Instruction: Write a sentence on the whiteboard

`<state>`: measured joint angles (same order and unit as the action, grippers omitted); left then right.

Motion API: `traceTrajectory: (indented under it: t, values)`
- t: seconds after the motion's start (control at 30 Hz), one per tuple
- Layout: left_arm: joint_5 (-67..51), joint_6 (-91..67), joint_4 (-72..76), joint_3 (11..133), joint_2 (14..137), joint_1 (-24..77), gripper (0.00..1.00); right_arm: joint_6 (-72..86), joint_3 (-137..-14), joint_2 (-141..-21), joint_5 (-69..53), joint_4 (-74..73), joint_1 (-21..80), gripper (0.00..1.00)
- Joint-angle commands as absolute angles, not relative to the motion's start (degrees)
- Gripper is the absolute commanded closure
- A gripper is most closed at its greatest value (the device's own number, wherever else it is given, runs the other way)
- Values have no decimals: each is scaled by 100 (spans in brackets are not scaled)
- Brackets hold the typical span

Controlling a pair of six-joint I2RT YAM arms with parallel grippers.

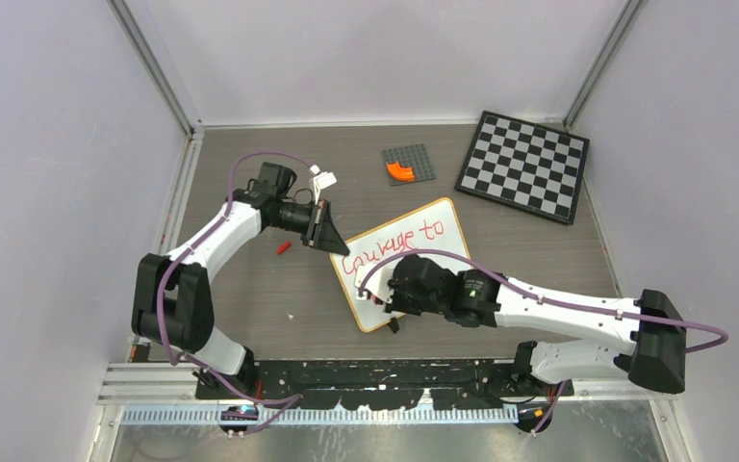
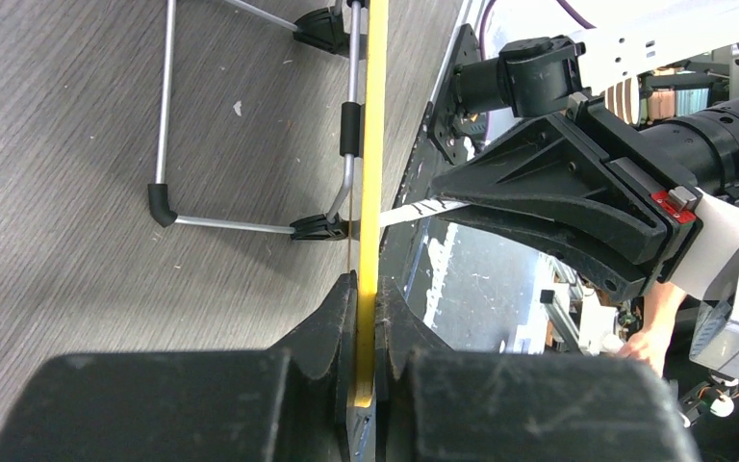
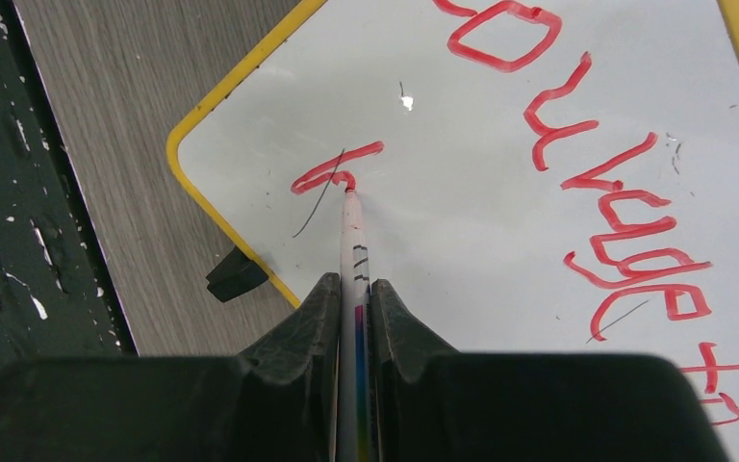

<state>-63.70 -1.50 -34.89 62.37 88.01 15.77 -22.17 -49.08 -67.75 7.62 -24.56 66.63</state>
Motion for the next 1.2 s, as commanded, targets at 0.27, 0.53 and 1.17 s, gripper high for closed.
traceTrajectory:
  t: [0.27, 0.53, 1.17]
  values:
    - [-5774, -222, -3605, 6330, 9034, 1576, 100, -2110, -4929, -6826, 427, -2698, 6636, 100]
    - [-5766, -205, -3599, 6268, 8986, 1573, 100, -2104, -5219, -7162, 469, -2364, 6733, 100]
    - [-5775, -191, -3620, 6279, 9008, 1573, 100, -2039, -4982, -6394, 448, -2743, 6570, 100]
